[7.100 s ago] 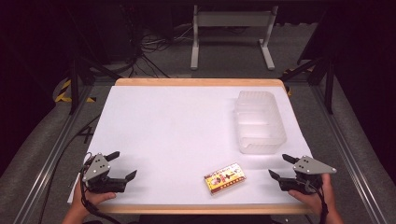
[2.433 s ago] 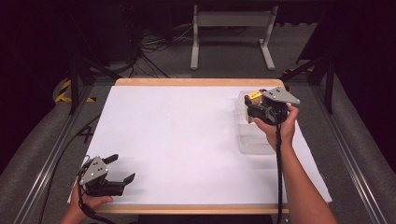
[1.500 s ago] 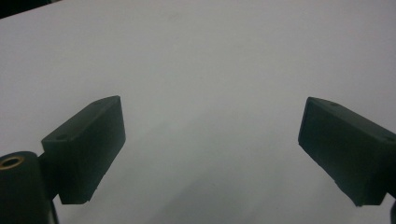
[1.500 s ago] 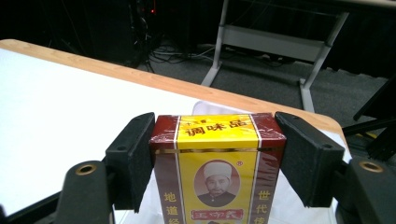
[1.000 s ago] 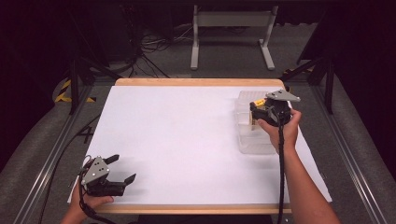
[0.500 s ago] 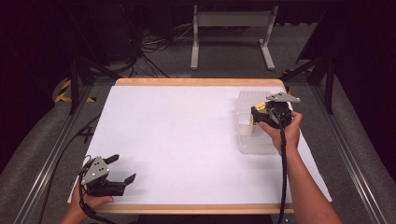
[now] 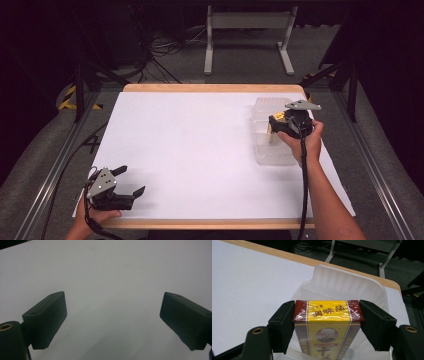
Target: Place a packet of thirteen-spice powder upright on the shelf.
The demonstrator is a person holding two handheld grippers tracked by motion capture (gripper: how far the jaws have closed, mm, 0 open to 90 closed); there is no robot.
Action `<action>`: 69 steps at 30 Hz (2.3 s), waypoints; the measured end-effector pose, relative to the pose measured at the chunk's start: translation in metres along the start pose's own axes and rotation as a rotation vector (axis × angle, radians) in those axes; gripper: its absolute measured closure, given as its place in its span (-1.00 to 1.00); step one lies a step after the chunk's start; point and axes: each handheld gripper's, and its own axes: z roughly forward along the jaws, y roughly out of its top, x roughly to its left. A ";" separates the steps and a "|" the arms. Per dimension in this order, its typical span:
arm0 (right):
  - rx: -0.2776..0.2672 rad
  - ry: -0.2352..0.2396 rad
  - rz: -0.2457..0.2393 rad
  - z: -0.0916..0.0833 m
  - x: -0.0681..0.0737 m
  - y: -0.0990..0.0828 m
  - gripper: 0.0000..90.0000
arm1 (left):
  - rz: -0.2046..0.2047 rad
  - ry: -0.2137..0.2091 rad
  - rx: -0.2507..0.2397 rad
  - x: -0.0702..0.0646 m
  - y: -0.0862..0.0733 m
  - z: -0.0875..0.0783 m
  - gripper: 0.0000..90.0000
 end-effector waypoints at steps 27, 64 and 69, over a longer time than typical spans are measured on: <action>-0.009 0.031 -0.095 -0.014 -0.002 0.003 -0.58 | 0.000 -0.002 0.004 0.000 0.000 0.000 -0.82; -0.024 0.116 -0.206 -0.054 0.002 -0.008 -0.61 | -0.001 -0.003 0.001 0.000 0.000 0.000 -0.82; -0.025 0.121 -0.223 -0.059 0.002 -0.012 -0.61 | 0.002 -0.003 0.002 0.000 0.000 -0.001 -0.82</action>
